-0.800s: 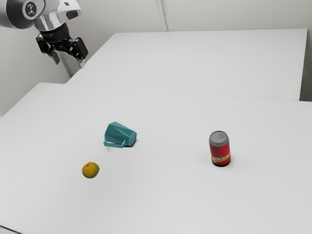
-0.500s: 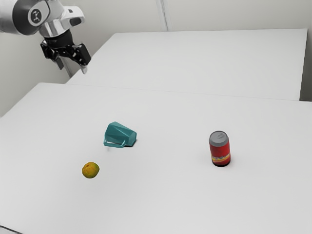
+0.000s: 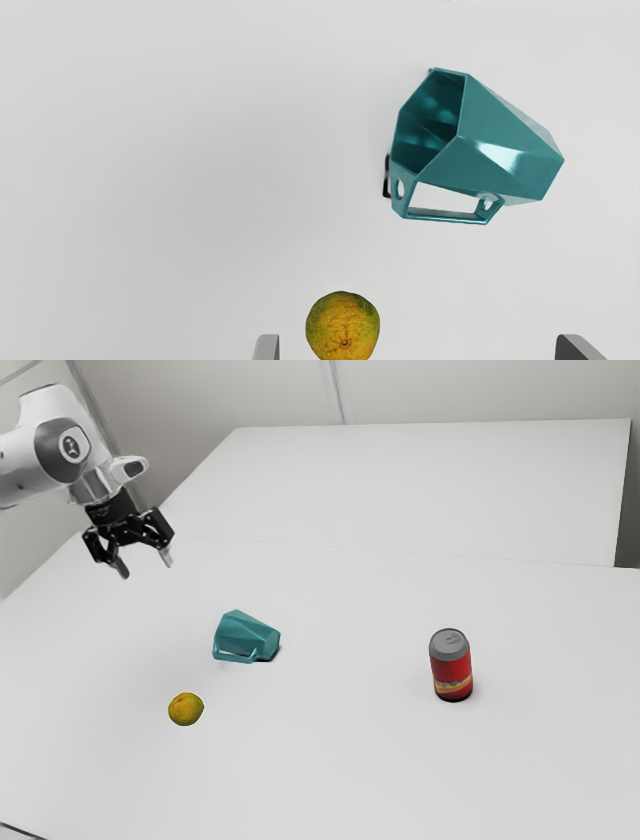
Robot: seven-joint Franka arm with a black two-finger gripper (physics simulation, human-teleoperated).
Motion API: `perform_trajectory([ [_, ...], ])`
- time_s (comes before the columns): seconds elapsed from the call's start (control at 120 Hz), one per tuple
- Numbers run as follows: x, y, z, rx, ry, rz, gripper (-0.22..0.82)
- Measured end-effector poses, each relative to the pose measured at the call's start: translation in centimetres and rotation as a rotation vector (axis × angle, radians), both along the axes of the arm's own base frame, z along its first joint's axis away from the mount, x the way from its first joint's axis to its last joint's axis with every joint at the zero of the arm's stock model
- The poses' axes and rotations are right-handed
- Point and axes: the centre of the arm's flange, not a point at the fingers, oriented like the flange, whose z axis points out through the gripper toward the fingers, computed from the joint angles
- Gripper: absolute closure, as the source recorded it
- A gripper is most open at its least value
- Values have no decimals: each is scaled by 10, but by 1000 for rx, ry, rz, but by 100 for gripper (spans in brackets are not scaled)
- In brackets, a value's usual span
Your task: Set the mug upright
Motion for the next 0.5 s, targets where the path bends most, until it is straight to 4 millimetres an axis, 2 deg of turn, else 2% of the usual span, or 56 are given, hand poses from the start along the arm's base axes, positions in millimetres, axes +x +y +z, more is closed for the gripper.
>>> perform_trajectory([
  [0.1, 3, 26, -30, -80, 19, 69, 0],
  [0.258, 15, 44, -77, -197, 44, 129, 0],
  [0.408, 26, 44, -110, -313, 47, 167, 0],
  [0.5, 31, 36, -125, -390, 53, 180, 0],
])
